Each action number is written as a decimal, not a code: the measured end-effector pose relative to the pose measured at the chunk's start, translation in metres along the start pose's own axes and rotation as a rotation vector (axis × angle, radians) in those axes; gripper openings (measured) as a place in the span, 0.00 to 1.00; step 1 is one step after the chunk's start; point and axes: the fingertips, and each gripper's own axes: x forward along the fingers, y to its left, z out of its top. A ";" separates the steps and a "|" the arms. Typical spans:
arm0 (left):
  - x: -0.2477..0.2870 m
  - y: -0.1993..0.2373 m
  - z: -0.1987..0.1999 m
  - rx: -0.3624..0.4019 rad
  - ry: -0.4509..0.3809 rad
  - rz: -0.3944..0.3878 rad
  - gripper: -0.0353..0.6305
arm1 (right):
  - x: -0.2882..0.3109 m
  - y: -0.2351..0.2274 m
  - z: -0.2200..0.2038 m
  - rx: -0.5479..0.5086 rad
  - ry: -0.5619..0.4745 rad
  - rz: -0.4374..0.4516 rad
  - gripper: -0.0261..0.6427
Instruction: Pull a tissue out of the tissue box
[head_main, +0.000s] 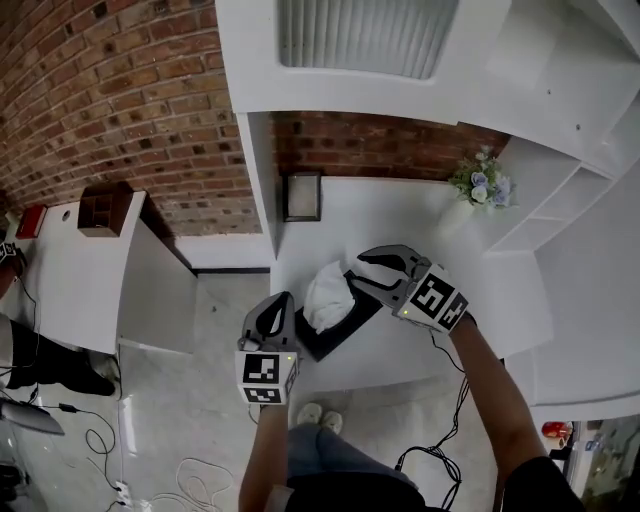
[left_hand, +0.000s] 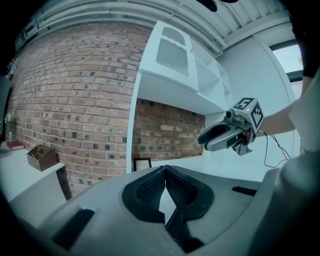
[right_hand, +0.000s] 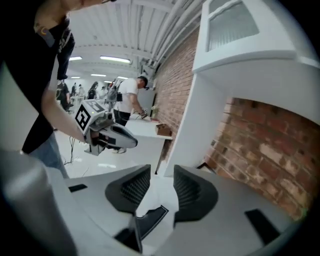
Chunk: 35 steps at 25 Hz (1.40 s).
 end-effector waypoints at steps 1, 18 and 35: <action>0.000 0.003 -0.002 -0.005 0.002 0.006 0.06 | 0.008 0.000 0.002 -0.036 0.023 0.042 0.25; 0.007 0.009 -0.018 -0.018 0.033 0.012 0.06 | 0.096 0.042 -0.049 -0.723 0.441 0.574 0.28; 0.002 0.006 -0.024 -0.019 0.051 0.009 0.06 | 0.106 0.062 -0.070 -0.720 0.489 0.656 0.05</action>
